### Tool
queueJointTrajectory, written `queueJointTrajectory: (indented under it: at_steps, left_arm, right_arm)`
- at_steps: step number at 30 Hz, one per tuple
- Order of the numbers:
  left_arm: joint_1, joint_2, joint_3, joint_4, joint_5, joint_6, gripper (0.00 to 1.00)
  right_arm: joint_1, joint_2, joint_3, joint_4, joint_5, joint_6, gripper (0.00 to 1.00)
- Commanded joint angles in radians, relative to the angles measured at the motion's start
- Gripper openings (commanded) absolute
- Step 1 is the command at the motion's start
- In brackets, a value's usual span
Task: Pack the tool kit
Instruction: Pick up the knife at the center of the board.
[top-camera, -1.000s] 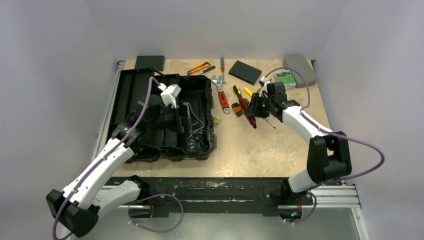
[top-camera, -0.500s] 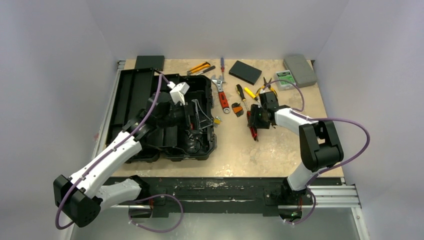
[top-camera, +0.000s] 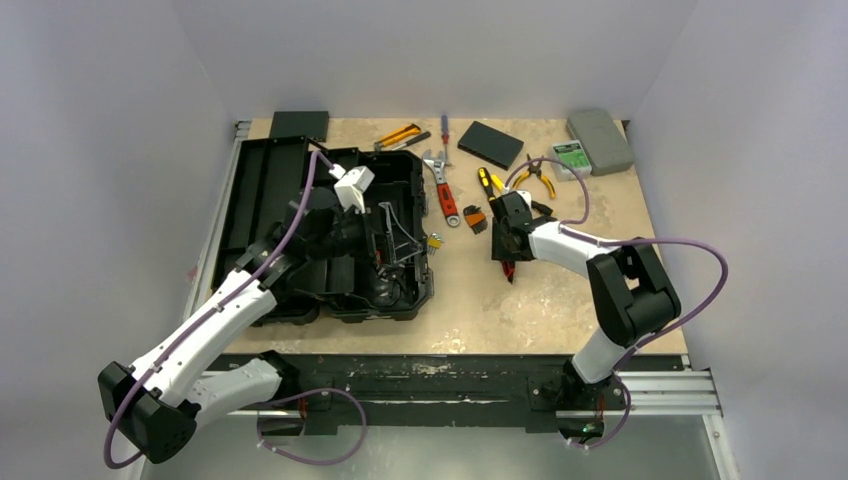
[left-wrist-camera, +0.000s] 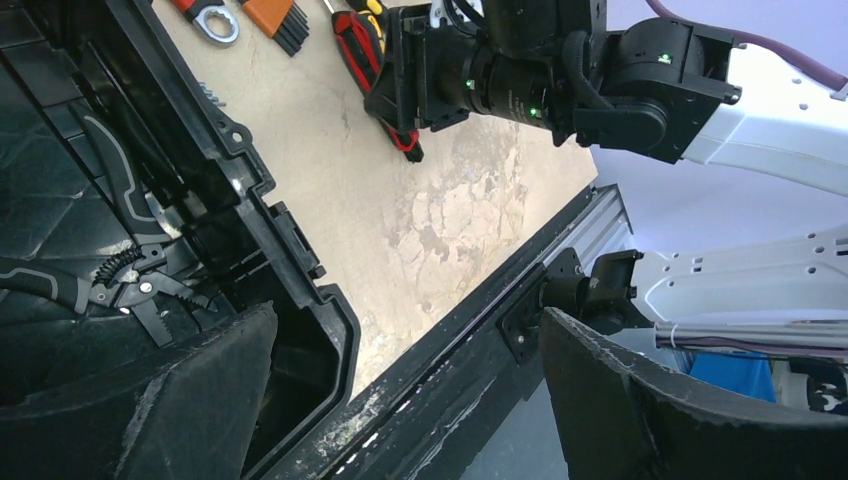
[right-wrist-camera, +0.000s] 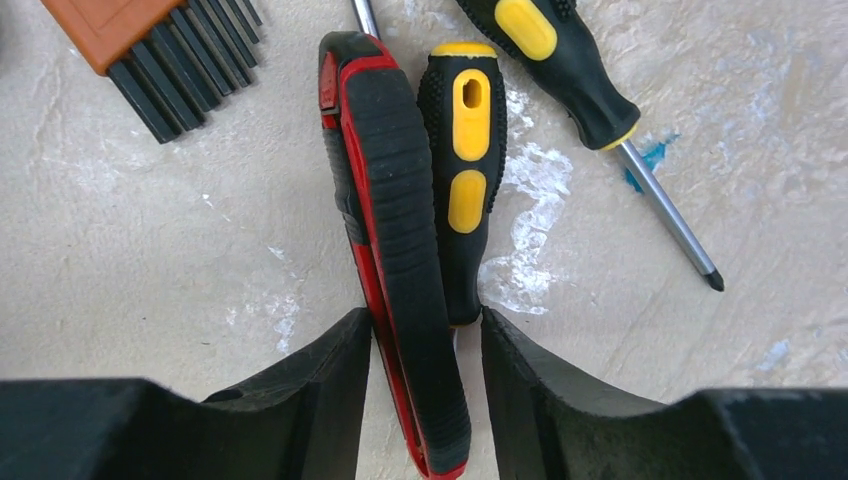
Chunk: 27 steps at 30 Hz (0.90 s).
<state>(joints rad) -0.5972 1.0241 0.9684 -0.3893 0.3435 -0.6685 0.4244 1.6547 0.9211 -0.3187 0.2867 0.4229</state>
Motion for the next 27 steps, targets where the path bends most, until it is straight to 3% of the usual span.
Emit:
queueJointTrajectory:
  at_steps: [1,6,9,13,14,21,27]
  left_arm:
    - [-0.007,-0.022,0.001,0.004,-0.005,0.023,1.00]
    - [-0.019,-0.007,0.008,-0.004,0.010,0.035,1.00]
    - [-0.026,0.001,0.002,-0.001,0.004,0.029,1.00]
    - [-0.039,0.004,-0.011,0.017,0.002,0.011,1.00]
    - [-0.045,0.003,-0.013,0.020,0.002,0.006,1.00]
    - [-0.093,0.005,-0.047,0.085,-0.006,-0.055,1.00]
    - [-0.133,0.069,-0.057,0.187,0.015,-0.135,1.00]
  right_arm:
    - [0.018,-0.034,0.029,-0.028,0.124,0.017,0.43]
    - [0.025,-0.057,0.018,-0.027,0.089,0.020,0.37]
    - [0.027,-0.084,0.013,-0.030,0.061,0.037,0.29]
    - [0.027,-0.153,-0.007,-0.018,-0.014,0.065,0.03]
    - [0.027,-0.175,-0.016,-0.018,-0.027,0.070,0.00]
    - [0.001,-0.255,-0.094,0.045,-0.214,0.088,0.00]
    - [0.001,-0.417,-0.204,0.138,-0.375,0.097,0.00]
